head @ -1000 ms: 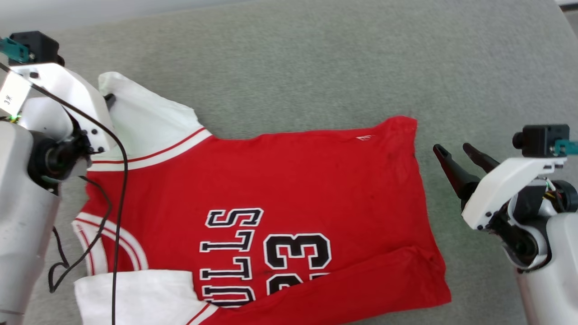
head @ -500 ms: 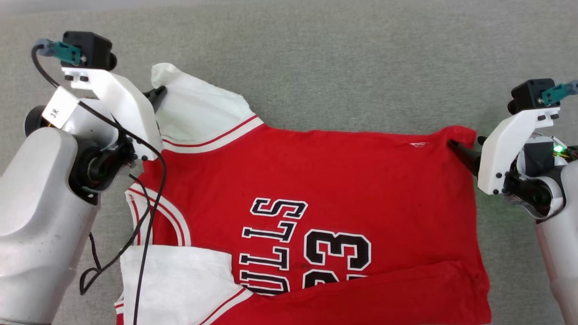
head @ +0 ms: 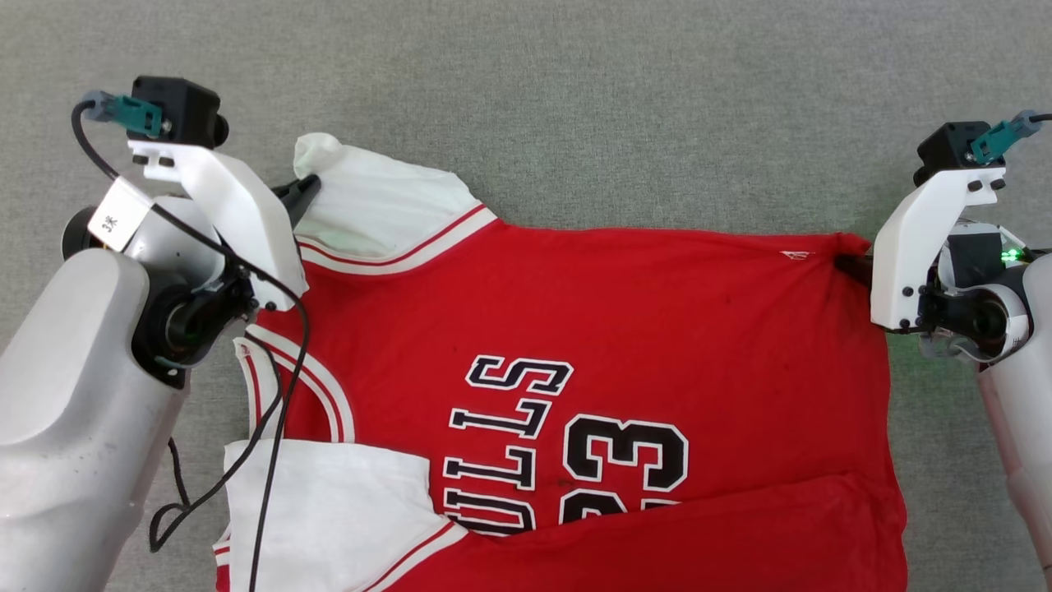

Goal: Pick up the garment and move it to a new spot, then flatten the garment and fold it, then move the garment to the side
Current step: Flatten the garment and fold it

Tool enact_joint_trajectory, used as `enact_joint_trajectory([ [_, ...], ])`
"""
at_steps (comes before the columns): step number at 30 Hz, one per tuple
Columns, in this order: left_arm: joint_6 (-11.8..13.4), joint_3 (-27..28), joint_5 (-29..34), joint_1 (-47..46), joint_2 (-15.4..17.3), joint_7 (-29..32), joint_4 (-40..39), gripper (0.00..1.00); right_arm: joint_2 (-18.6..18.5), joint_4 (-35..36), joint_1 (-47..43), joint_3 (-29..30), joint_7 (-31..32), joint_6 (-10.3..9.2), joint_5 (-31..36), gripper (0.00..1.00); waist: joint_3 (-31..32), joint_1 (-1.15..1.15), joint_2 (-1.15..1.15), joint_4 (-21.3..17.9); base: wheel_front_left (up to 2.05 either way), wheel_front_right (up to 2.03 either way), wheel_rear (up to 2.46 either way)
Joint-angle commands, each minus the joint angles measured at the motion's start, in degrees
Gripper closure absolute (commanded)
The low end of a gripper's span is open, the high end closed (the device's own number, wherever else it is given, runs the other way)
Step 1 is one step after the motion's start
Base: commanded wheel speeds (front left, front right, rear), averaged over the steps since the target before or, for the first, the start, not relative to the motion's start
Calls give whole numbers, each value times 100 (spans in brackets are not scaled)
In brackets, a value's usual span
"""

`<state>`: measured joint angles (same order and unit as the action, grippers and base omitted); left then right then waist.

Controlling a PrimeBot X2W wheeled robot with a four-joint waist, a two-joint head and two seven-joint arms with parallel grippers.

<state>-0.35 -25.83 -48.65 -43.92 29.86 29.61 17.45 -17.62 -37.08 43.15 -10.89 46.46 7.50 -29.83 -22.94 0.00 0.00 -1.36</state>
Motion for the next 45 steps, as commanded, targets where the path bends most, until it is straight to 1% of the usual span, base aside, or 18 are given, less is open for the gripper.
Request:
enact_joint_trajectory([
  [1, -20, 15, -36, 82, 33, -32, 16, 100, 79, -230, -247, -173, 60, -2, -54, 100, 58, 0, 0, -8, 0, 0, 0],
  [5, -42, 91, -110, 236, 61, -158, 19, 100, -76, 60, -97, -124, -220, -2, -187, 100, 235, 0, 0, -18, 0, 0, 0],
  [9, -18, 185, -172, 500, 125, -336, -88, 100, -226, 499, -209, -107, -543, -2, -247, 100, 474, 0, 0, -15, 0, 0, 0],
  [14, 42, 274, -270, 1090, 182, -571, -315, 100, -359, 1094, -788, -55, -826, -3, -203, 100, 837, 0, 0, 12, 0, 0, 0],
  [17, 112, 288, -311, 1571, 242, -698, -504, 100, -339, 1447, -1309, 36, -937, -2, -173, 100, 1061, 0, 0, 30, 0, 0, 0],
  [18, 112, 288, -311, 1571, 242, -698, -504, 100, -339, 1447, -1309, 36, -937, -2, -173, 100, 1061, 0, 0, 30, 0, 0, 0],
  [19, 144, 284, -349, 1751, 234, -736, -572, 100, -330, 1553, -1495, 80, -983, -3, -137, 100, 1137, 0, 0, 41, 0, 0, 0],
  [26, 310, 222, -530, 2778, 193, -852, -887, 100, -144, 2280, -3004, 552, -1217, -2, -35, 100, 1503, 0, 0, 249, 0, 0, 0],
  [30, 438, 378, -777, 3346, 158, -1005, -1014, 100, 74, 2610, -3707, 779, -1229, -2, 43, 100, 1644, 0, 0, 262, 0, 0, 0],
  [33, 494, 477, -1038, 3786, -12, -1146, -1089, 100, 248, 2769, -4145, 944, -1223, -2, 64, 100, 1746, 0, 0, 281, 0, 0, 0],
  [38, 597, 553, -1291, 4447, -165, -1323, -1129, 100, 475, 2878, -4660, 1163, -1189, -2, 135, 100, 1876, 0, 0, 273, 0, 0, 0],
  [41, 658, 641, -1386, 4736, -200, -1437, -1117, 100, 573, 2853, -4823, 1252, -1249, -2, 163, 100, 1948, 0, 0, 256, 0, 0, 0],
  [45, 684, 589, -1401, 4966, -240, -1474, -1058, 100, 610, 2811, -4881, 1288, -1378, -3, 222, 100, 1969, 0, 0, 233, 0, 0, 0],
])
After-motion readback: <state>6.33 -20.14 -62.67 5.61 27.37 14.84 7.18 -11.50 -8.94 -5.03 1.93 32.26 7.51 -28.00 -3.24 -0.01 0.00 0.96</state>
